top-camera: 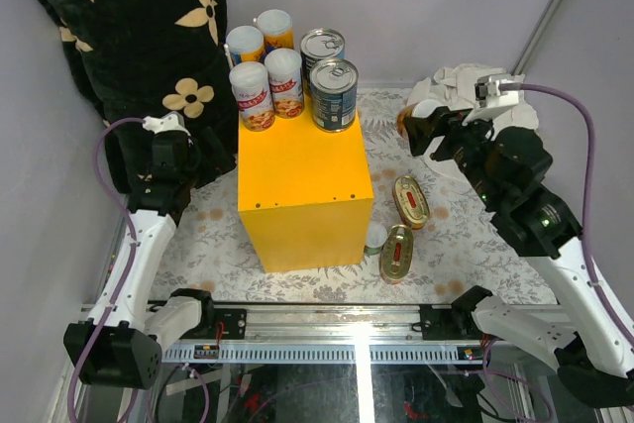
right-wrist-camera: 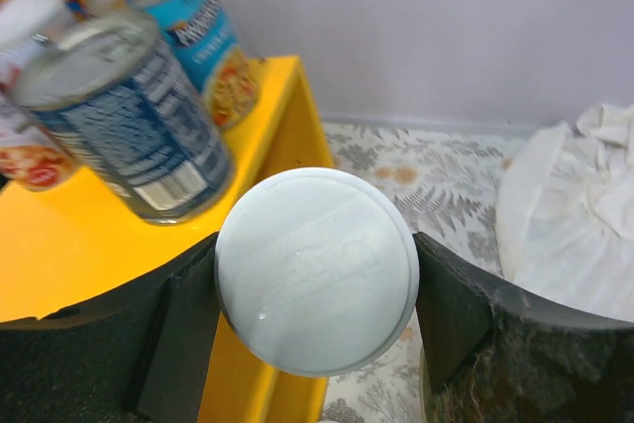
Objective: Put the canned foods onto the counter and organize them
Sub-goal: Pick up the canned food from the center of the board, then place the canned food on the counter.
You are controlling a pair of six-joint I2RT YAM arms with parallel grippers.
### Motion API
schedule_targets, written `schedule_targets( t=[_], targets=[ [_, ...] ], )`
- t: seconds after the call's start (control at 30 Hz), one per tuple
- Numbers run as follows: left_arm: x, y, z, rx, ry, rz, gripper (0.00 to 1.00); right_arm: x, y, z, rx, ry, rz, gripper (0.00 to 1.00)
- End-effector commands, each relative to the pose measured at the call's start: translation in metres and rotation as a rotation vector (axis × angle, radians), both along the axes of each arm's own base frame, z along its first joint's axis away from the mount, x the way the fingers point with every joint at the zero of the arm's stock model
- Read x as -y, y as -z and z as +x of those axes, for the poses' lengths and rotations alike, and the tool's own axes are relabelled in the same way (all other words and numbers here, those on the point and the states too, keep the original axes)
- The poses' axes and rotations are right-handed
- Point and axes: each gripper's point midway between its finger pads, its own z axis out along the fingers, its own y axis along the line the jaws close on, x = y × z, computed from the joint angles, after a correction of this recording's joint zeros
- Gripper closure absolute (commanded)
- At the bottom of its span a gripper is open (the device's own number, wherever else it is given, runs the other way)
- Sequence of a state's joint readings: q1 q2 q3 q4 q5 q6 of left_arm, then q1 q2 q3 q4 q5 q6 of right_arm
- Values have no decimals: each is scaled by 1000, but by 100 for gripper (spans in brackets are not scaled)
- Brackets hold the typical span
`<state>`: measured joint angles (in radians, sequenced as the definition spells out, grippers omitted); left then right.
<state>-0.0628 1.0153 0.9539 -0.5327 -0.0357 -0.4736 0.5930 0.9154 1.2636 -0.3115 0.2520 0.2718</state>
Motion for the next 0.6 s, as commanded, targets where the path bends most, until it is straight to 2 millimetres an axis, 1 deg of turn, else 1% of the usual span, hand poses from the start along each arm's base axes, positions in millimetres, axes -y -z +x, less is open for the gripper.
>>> schedule_targets(
  t=[0.0, 0.13, 0.2, 0.27, 0.4, 0.57],
  targets=[
    [3, -24, 6, 80, 26, -15, 0, -20, -47, -10, 100, -136, 18, 100],
    [1, -25, 5, 87, 17, -9, 0, -37, -80, -24, 169, -260, 69, 100],
    [1, -25, 5, 89, 19, -12, 0, -51, -91, -33, 199, -345, 92, 100],
    [2, -26, 5, 91, 24, -14, 0, -66, -98, -42, 224, -438, 100, 100],
    [2, -25, 5, 91, 22, -16, 0, -93, -96, -49, 224, -541, 93, 100],
    [2, -24, 4, 89, 22, -15, 0, -118, -94, -62, 232, -622, 85, 100]
  ],
)
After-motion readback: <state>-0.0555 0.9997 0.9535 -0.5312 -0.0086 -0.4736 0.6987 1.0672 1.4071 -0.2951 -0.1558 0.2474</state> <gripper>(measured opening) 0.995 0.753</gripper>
